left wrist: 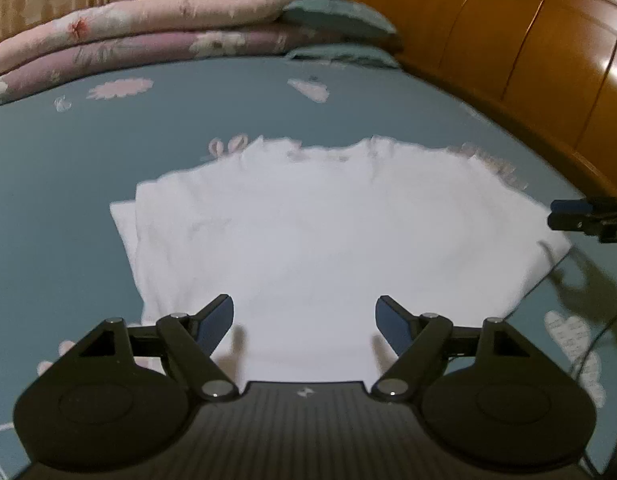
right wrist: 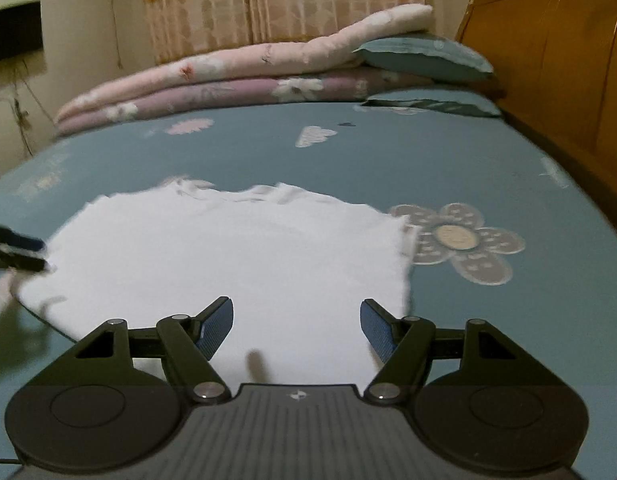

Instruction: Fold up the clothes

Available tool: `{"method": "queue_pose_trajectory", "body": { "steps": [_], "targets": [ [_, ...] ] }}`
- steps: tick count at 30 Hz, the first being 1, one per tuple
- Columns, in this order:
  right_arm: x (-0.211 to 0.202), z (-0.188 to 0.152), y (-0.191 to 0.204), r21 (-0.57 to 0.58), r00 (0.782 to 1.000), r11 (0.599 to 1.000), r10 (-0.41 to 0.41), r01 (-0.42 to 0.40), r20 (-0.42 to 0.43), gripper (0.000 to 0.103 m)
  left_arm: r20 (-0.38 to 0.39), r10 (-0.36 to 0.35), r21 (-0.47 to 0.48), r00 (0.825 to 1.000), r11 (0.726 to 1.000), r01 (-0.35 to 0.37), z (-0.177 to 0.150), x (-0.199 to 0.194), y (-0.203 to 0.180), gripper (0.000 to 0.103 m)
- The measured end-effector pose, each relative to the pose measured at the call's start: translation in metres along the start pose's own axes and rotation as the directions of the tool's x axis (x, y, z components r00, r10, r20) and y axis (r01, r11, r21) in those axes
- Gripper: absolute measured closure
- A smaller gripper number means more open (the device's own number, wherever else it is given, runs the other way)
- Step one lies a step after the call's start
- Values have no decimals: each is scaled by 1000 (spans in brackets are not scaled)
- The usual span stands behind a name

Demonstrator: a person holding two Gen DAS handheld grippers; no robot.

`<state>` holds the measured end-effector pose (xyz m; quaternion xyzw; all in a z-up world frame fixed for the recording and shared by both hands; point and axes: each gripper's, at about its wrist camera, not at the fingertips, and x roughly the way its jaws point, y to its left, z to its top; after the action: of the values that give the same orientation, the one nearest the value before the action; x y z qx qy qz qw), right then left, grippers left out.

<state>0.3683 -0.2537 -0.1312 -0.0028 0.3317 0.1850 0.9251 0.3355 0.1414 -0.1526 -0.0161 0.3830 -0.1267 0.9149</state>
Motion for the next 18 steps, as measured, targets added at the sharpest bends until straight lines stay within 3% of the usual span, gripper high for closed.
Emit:
{"method": "queue_pose_trajectory", "body": {
  "steps": [4,8,10,13,18],
  "targets": [
    [13,-25,-8,-3,995,998,-57,57,-79,29,-20,60,-1,998,998,-60,-23,1,7,25],
    [-8,-34,-9,-40,995,997,-69,66,-67,30,-35,82,46,996,996,-80,-24,-14,3,24],
    [-17,-25,0,-69,996,994,-82,79,-38,30,-12,49,58,999,997,-49,-14,-12,-8,24],
    [-15,-10,21,-79,1000,997,-24,24,6,28,22,0,76,1000,997,-2,0,-8,-26,23],
    [17,-11,53,-131,999,991,26,-30,-29,28,8,-30,129,1000,991,29,-3,13,-61,23]
  ]
}}
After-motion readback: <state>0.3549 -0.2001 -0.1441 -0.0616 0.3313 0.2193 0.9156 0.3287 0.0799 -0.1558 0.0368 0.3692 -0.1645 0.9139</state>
